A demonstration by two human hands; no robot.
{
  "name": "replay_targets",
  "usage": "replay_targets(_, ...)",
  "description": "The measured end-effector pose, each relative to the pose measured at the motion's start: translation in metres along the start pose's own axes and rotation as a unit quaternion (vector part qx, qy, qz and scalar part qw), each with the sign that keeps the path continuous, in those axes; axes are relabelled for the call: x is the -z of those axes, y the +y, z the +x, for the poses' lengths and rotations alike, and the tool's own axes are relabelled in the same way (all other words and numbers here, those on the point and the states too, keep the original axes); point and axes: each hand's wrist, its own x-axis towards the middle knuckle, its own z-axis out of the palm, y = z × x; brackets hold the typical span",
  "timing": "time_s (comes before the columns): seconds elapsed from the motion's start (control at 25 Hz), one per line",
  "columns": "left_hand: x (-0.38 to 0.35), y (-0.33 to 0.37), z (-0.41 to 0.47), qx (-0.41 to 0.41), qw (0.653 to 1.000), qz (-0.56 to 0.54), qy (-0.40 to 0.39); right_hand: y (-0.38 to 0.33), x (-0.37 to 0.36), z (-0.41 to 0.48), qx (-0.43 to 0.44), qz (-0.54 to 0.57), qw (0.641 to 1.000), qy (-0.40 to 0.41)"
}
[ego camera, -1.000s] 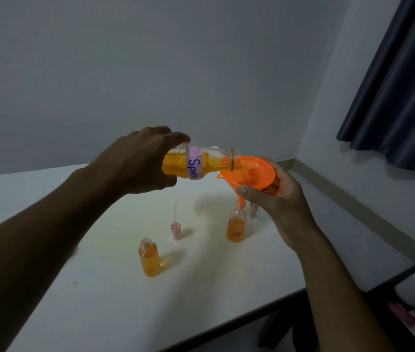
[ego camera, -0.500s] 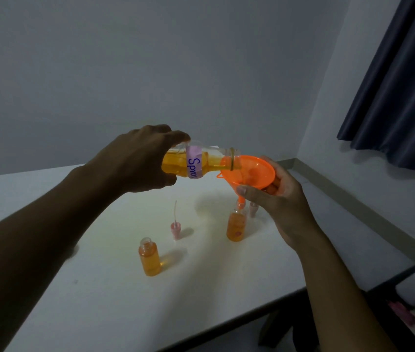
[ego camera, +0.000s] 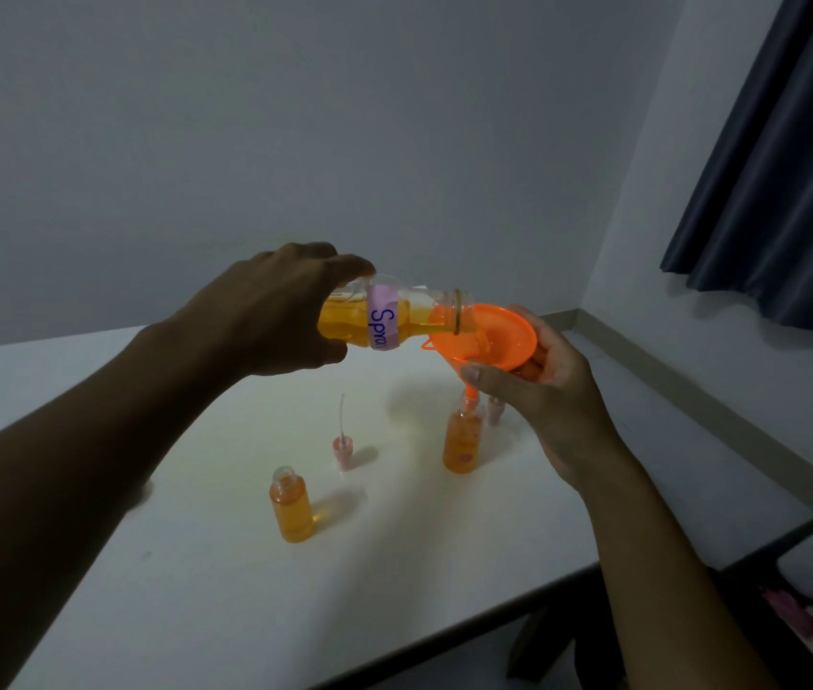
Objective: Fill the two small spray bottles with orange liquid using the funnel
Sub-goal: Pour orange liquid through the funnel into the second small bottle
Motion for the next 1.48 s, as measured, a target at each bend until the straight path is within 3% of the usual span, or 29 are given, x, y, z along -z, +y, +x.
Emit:
replay_targets(0.4,0.001,0.001,-0.001,0.002,1.000,-0.015,-0.001,-0.003,-0.001,0.000,-0.001,-0.003,1.000,0.003)
replay_targets(0.72,-0.011,0.005,-0.009,0.019,0.994,-0.106,0.020,-0.007,0.000,0.000,-0.004,-0.013,1.000,0.007)
replay_targets(1.08,-0.021,0.008,-0.025,0.109,0.966,-0.220,0.075,-0.010,-0.001,-0.002,0.007,-0.005,1.000,0.023)
replay_targets(1.48,-0.027,-0.005,-0.047,0.182,0.938,-0.262,0.136,-0.007,-0.004,-0.004,0.004,0.002,0.999,0.047)
